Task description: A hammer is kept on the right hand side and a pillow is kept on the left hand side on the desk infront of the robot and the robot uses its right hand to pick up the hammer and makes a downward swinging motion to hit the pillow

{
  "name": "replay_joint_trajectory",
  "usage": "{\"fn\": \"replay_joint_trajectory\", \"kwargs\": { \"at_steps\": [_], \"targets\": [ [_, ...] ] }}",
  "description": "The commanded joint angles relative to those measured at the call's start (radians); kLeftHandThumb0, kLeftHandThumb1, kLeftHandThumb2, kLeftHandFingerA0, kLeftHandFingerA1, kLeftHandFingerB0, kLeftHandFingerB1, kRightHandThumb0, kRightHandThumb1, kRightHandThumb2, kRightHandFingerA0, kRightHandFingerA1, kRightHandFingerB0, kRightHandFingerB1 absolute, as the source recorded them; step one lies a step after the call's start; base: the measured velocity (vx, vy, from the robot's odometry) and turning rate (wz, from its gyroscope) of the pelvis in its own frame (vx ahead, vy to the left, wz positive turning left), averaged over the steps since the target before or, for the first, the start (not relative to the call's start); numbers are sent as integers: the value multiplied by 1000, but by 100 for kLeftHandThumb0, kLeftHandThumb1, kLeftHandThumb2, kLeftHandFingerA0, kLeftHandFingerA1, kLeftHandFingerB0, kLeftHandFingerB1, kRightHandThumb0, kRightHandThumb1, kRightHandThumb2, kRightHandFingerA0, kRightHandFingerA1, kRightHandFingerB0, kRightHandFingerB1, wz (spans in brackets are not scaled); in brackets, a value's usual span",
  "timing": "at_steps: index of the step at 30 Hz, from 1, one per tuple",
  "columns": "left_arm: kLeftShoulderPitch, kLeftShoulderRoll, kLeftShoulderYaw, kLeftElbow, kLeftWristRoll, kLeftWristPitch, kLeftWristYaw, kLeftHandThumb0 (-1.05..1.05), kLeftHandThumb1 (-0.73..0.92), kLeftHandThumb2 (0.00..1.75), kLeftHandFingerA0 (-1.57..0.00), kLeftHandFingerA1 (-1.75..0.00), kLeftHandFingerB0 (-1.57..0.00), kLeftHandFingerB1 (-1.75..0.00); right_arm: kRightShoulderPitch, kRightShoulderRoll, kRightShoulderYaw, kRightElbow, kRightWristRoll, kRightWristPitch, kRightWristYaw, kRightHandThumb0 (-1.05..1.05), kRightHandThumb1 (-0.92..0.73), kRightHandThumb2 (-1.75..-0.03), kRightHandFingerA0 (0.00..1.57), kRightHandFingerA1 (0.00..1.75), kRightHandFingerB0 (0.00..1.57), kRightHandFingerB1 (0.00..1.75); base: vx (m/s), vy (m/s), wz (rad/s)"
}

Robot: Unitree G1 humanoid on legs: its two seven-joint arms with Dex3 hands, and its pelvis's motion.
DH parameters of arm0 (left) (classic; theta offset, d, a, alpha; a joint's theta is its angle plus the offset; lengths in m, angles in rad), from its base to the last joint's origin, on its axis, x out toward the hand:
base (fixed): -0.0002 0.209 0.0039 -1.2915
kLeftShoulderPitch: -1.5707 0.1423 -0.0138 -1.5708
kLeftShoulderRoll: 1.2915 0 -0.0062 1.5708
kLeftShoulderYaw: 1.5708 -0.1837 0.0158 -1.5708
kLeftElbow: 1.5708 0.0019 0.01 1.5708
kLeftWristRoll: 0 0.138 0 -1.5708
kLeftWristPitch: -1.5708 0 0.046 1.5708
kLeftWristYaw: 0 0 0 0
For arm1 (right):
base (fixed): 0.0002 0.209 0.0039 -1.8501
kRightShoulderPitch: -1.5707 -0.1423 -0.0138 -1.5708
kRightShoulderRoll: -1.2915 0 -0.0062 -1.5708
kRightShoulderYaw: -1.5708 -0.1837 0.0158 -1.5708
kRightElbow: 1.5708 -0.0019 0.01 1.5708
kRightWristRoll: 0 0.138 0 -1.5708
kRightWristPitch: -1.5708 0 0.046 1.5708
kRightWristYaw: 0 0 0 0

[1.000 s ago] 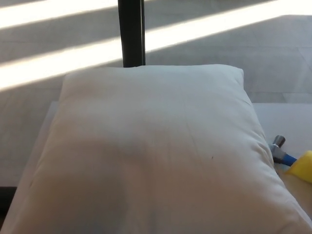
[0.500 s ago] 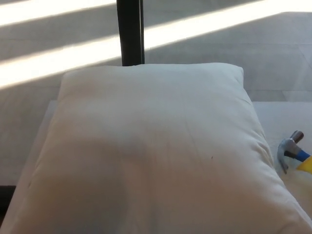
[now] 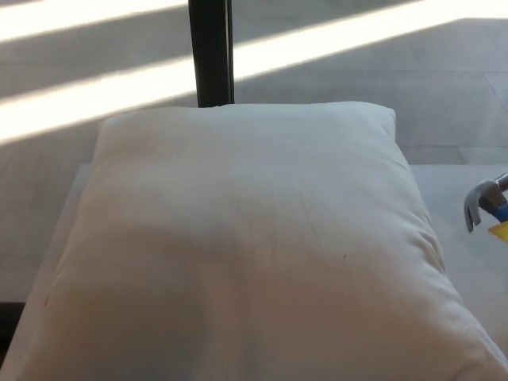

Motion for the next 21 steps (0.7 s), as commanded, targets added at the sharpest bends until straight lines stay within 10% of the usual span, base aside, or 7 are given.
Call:
{"fn": "replay_joint_trajectory", "kwargs": {
  "at_steps": [1, 11, 21],
  "targets": [
    [29, 3, 24, -10, -26, 2, -13, -61, 83, 65, -73, -61, -56, -52, -123, 35, -170, -91, 354, 445, 224, -29, -87, -103, 98, 175, 64, 175, 0, 0, 0],
    [34, 5, 17, -12, -20, 15, -8, -63, 82, 64, -78, -61, -59, -51, -281, 4, -132, -99, 429, 843, 463, -30, -74, -107, 102, 175, 66, 175, 0, 0, 0],
    [48, 14, 11, -11, -11, -6, -18, -64, 84, 65, -79, -63, -58, -52, -352, -11, 40, -137, 405, 962, 714, -33, -72, -99, 106, 175, 74, 175, 0, 0, 0]
  ]
}}
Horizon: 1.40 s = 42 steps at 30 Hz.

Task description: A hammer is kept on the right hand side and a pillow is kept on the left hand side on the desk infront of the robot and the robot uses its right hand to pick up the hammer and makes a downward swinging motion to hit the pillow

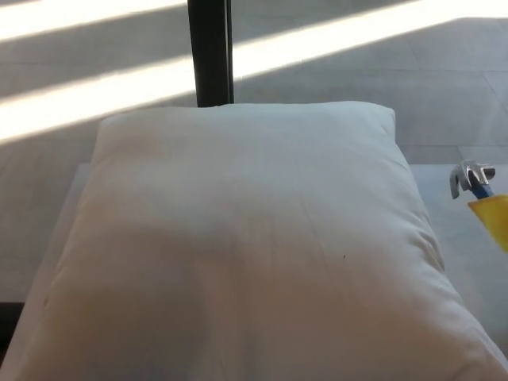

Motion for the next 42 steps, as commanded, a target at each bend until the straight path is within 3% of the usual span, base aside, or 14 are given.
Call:
{"fn": "replay_joint_trajectory", "kwargs": {
  "at_steps": [1, 3, 5, 10, 12, 13, 14, 15, 20, 21, 26, 32, 34, 42],
  "targets": [
    [37, 19, 13, -11, -13, -1, -19, -64, 83, 65, -79, -63, -58, -52, -221, -47, 92, -149, 282, 586, 513, -33, -70, -100, 105, 175, 73, 175, 0, 0, 0],
    [38, 21, 11, -12, -11, 3, -14, -64, 83, 65, -79, -62, -58, -51, -216, -44, 98, -170, 286, 577, 520, -34, -69, -101, 105, 175, 74, 175, 0, 0, 0],
    [34, 20, 7, -11, -5, 10, 12, -64, 82, 64, -83, -59, -62, -50, -260, -33, 74, -195, 308, 677, 457, -29, -61, -110, 106, 175, 76, 175, 0, 0, 0],
    [46, 22, 3, -12, -1, 3, -1, -64, 83, 65, -80, -58, -60, -49, -285, -41, 77, -212, 315, 669, 485, -35, -71, -103, 106, 175, 76, 174, 0, 0, 0],
    [45, 20, 9, -8, -7, 1, -3, -64, 83, 65, -78, -60, -58, -50, -326, -48, 69, -210, 328, 660, 504, -36, -70, -105, 105, 175, 76, 175, 0, 0, 0],
    [46, 20, 6, -9, -4, -2, -3, -65, 84, 65, -77, -58, -58, -50, -343, -49, 57, -197, 333, 681, 493, -35, -66, -104, 104, 175, 80, 165, 0, 0, 0],
    [48, 21, -1, -9, 3, -8, -2, -65, 84, 65, -77, -58, -58, -50, -366, -47, 33, -176, 340, 721, 466, -35, -66, -104, 104, 175, 80, 165, 0, 0, 0],
    [51, 20, -12, -10, 17, -22, 8, -64, 85, 65, -79, -57, -59, -50, -355, -51, 60, -212, 326, 676, 489, -35, -67, -106, 105, 175, 78, 170, 0, 0, 0],
    [52, 21, 0, -9, 0, -3, -11, -64, 85, 65, -76, -57, -59, -49, -429, -51, 41, -206, 334, 702, 471, -32, -62, -107, 108, 175, 80, 170, 0, 0, 0],
    [55, 20, -8, -6, 9, -11, -10, -64, 86, 65, -77, -57, -58, -48, -440, -51, 36, -215, 333, 696, 465, -31, -56, -117, 108, 175, 77, 168, 0, 0, 0],
    [60, 21, -8, -19, 5, -12, -26, -66, 85, 65, -75, -59, -59, -49, -481, -58, 11, -220, 345, 722, 444, -31, -58, -122, 107, 175, 82, 166, 0, 0, 0],
    [40, 24, 14, -15, -18, 9, -13, -63, 83, 65, -77, -54, -60, -48, -511, -60, 2, -239, 348, 756, 425, -28, -56, -119, 109, 175, 80, 166, 0, 0, 0],
    [-8, 32, 75, 0, -80, 39, -66, -67, 81, 65, -68, -45, -62, -42, -524, -58, 16, -239, 358, 767, 458, -30, -59, -119, 107, 175, 83, 166, 0, 0, 0],
    [-70, 9, 86, -94, -90, 4, -162, -69, 83, 65, -69, -54, -61, -46, -528, -42, 27, -338, 385, 830, 436, -28, -57, -116, 104, 175, 85, 159, 0, 0, 0]
  ]
}}
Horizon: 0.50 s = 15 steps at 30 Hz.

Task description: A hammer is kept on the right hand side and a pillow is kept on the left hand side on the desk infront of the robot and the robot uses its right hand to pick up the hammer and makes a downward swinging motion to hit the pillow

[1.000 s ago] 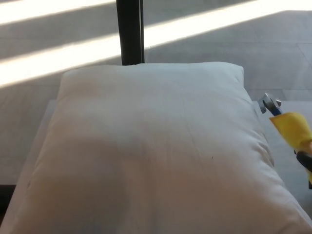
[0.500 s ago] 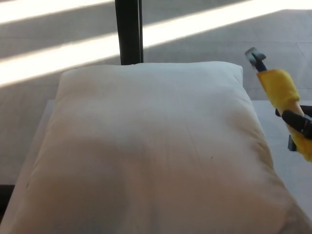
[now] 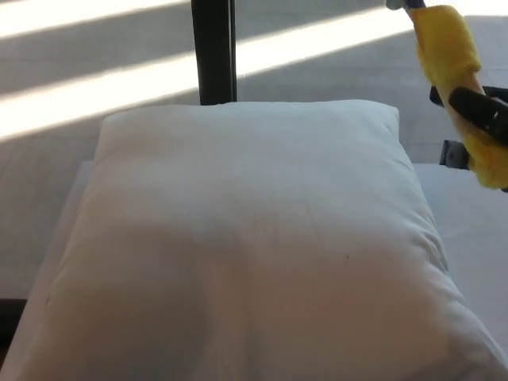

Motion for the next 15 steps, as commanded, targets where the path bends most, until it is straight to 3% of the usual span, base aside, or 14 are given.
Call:
{"fn": "replay_joint_trajectory", "kwargs": {
  "at_steps": [1, 8, 9, 13, 14, 15],
  "targets": [
    [-39, 6, 7, -45, -39, -1, -103, -70, 83, 65, -71, -56, -63, -46, -89, -35, -27, -97, 142, 154, 58, -26, -56, -118, 103, 175, 76, 169, 0, 0, 0],
    [13, -6, -4, -79, -30, 0, -114, -66, 86, 65, -64, -57, -57, -46, -137, -85, 1, -113, 177, 170, 94, -31, -55, -123, 105, 175, 82, 169, 0, 0, 0],
    [14, -3, -1, -73, -32, 8, -111, -66, 86, 65, -64, -58, -57, -46, -101, -100, 28, -158, 180, 105, 136, -32, -50, -133, 106, 175, 80, 172, 0, 0, 0],
    [16, -1, 1, -50, -37, 7, -116, -67, 85, 65, -62, -53, -55, -45, -58, -111, 40, -173, 209, 142, 148, -29, -51, -127, 104, 175, 76, 171, 0, 0, 0],
    [16, 0, -1, -44, -34, 7, -118, -67, 85, 65, -63, -53, -56, -44, 4, -102, 67, -210, 200, 179, 123, -27, -60, -116, 103, 175, 86, 151, 0, 0, 0],
    [16, 1, -2, -43, -34, 6, -118, -67, 85, 65, -63, -53, -56, -44, 29, -99, 78, -226, 199, 192, 112, -27, -60, -116, 103, 175, 86, 151, 0, 0, 0]
  ]
}}
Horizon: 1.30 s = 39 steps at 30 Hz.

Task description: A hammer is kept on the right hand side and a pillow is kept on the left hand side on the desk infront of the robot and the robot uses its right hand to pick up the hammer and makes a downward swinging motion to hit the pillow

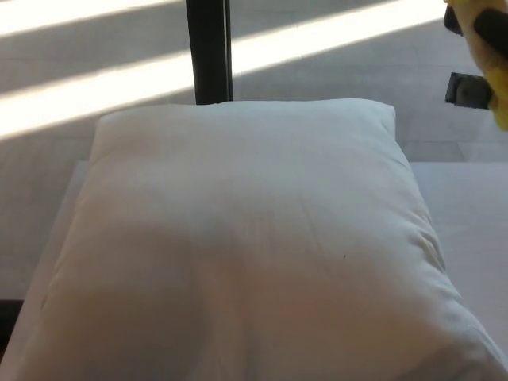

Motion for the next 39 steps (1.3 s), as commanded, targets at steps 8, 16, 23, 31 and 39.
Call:
{"fn": "replay_joint_trajectory", "kwargs": {
  "at_steps": [8, 16, 23, 31, 39],
  "targets": [
    [0, 14, -8, 21, -6, 9, -22, -66, 85, 65, -66, -54, -57, -44, 376, -22, 284, -124, 45, 25, 94, -31, -63, -112, 104, 175, 73, 175, 0, 0, 0],
    [-7, 15, -9, 16, -8, 17, -22, -66, 85, 65, -66, -54, -55, -44, 465, 1, 363, -55, 13, -26, 57, -28, -60, -122, 106, 175, 74, 174, 0, 0, 0],
    [-1, 15, -10, 15, -6, 10, -26, -67, 84, 65, -66, -54, -56, -44, 546, 30, 447, 67, -50, -159, 26, -27, -58, -123, 106, 175, 80, 175, 0, 0, 0],
    [11, 19, -10, 20, -7, 25, -25, -65, 85, 65, -65, -51, -57, -43, 521, 19, 479, 100, -41, -165, 50, -29, -59, -120, 106, 175, 78, 175, 0, 0, 0],
    [19, 20, -11, 30, -4, 22, -20, -67, 84, 65, -68, -53, -60, -43, 462, 35, 419, 21, -10, -77, 2, -31, -58, -125, 106, 175, 76, 175, 0, 0, 0]
  ]
}}
